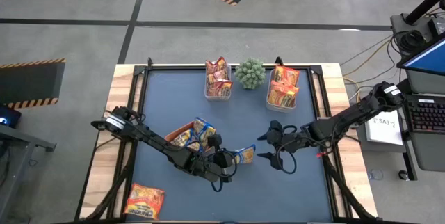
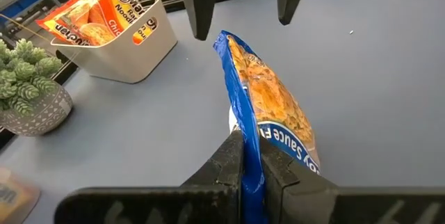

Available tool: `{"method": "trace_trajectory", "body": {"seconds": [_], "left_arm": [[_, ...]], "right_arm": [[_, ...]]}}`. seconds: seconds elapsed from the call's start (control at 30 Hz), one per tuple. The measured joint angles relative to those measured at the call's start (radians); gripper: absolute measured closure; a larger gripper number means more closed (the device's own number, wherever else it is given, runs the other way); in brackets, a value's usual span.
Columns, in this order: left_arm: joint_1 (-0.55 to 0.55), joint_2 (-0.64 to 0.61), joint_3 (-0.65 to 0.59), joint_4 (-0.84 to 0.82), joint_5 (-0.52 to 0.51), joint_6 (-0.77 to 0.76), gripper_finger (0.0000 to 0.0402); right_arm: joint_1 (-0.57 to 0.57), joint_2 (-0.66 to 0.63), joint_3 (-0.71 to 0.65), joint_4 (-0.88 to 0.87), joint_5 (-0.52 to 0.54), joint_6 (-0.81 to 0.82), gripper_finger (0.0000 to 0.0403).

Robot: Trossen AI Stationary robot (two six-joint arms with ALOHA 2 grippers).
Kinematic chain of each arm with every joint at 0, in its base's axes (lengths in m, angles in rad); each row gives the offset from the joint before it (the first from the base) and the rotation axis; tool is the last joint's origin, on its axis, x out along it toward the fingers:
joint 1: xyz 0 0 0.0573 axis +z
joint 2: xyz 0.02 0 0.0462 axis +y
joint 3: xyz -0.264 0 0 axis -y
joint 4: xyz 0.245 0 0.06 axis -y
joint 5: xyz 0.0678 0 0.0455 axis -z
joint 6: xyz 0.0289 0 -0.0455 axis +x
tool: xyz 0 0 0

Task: Sort Maruchan noodles
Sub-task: Put the blue noodle pack into the orange bin

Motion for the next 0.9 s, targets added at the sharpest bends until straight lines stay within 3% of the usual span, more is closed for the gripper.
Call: {"method": "trace_trajectory", "body": {"seconds": [0.2, 0.43, 0.57, 0.77, 0.9], "left_arm": [[-0.001, 0.000, 0.000, -0.002, 0.000, 0.005, 0.0401], [-0.001, 0.000, 0.000, -0.008, 0.000, 0.005, 0.0401], [-0.004, 0.000, 0.000, -0.008, 0.000, 0.005, 0.0402], [-0.005, 0.000, 0.000, -0.008, 0.003, 0.000, 0.0402], [-0.009, -0.004, 0.011, -0.002, 0.003, -0.007, 0.0388]], "right_arm": [[0.000, 0.091, -0.029, 0.129, 0.000, -0.016, 0.0092], [0.000, 0.305, -0.031, 0.460, -0.001, -0.118, 0.0118], [0.000, 0.368, -0.014, 0.500, 0.000, -0.133, 0.0164], [0.000, 0.392, -0.004, 0.506, -0.003, -0.123, 0.0290], [0.000, 0.388, -0.004, 0.502, -0.012, -0.124, 0.0302]]}}
